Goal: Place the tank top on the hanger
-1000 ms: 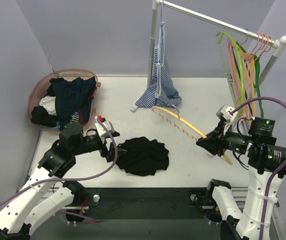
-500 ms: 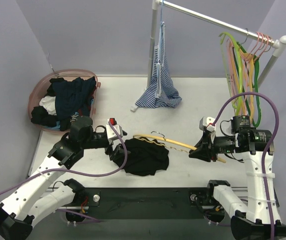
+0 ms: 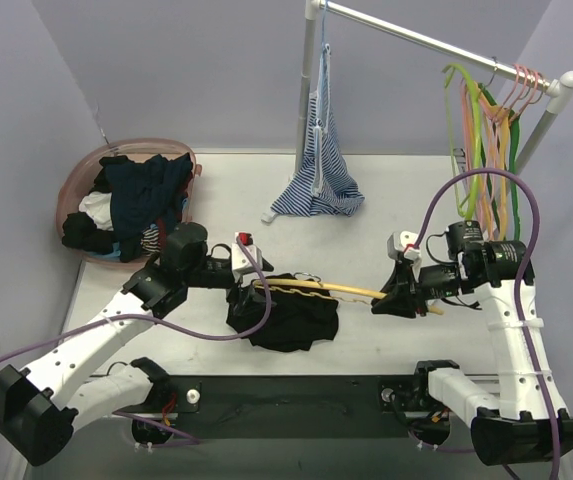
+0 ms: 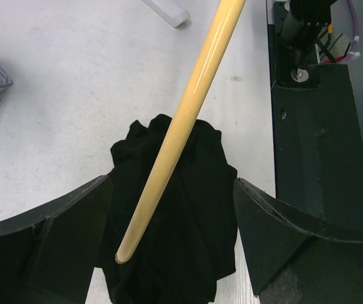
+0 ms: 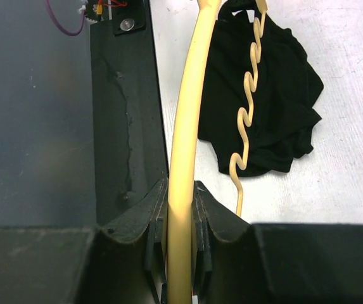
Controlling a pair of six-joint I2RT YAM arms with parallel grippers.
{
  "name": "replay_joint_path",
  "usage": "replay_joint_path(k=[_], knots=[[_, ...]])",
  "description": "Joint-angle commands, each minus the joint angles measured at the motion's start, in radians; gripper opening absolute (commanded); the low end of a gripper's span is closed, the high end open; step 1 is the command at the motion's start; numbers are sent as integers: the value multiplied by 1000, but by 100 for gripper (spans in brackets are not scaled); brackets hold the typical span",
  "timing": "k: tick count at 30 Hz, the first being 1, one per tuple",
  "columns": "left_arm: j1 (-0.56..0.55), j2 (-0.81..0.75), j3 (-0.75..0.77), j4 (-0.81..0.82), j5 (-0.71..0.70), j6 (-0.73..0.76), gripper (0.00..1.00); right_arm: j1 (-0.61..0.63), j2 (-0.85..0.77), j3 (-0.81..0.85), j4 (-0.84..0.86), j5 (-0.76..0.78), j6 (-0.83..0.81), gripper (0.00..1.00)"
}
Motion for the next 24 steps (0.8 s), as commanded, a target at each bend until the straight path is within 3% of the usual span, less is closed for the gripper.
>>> replay_joint_path(k=[1, 5, 6, 9, 10, 13, 16, 20, 24], knots=[[-48, 59, 68, 58, 10, 38, 87, 17, 17, 16, -187, -90, -49, 0], [-119, 109, 87, 73, -79, 44, 82, 23, 28, 14, -186, -93, -51, 0], [-139, 116, 90, 75, -107, 49, 76, 23, 30, 14, -187, -93, -49, 0], [-166, 136, 95, 90, -141, 46, 37, 23, 37, 9, -187, -93, -52, 0], [-173, 136, 84, 107, -153, 41, 4, 24, 42, 11, -184, -93, -52, 0], [-226, 107, 58, 138, -231, 37, 0, 23, 54, 16, -175, -75, -37, 0], [-306, 66, 16, 168, -322, 32, 0, 24, 74, 40, -144, -40, 12, 12], [-395, 37, 4, 158, -482, 14, 0, 82, 125, 117, -143, 3, 43, 39], [-461, 38, 36, 116, -599, -17, 0, 187, 189, 203, -144, 68, 86, 51]])
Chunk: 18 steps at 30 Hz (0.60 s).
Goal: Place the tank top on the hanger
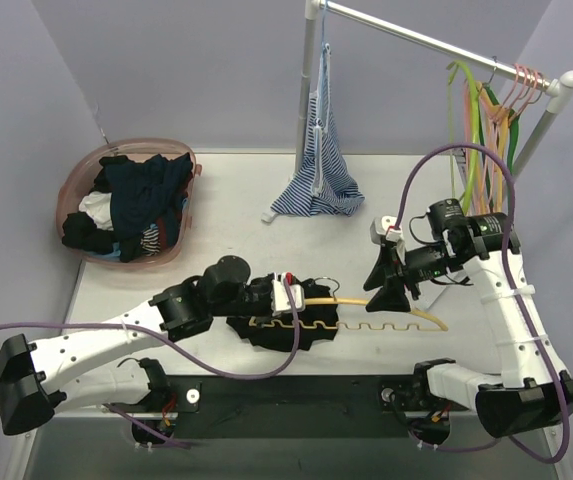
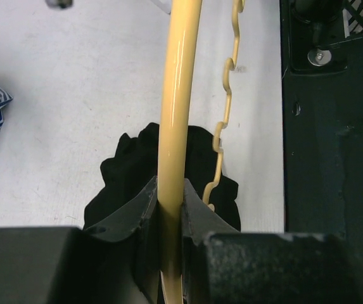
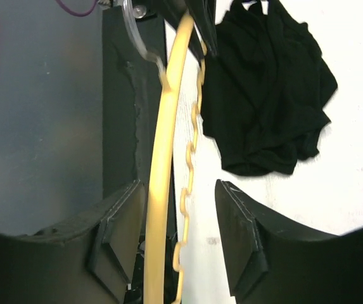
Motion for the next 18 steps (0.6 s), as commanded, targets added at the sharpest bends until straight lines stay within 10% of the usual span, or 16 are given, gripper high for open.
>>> replay_joint_path(k=[1, 18], knots=[[-61, -20, 47, 39, -163, -53, 0, 99, 74, 100, -139, 18, 35, 52], [-119, 28, 92, 68, -228, -229, 0, 277, 142, 45, -64, 113, 95, 48]])
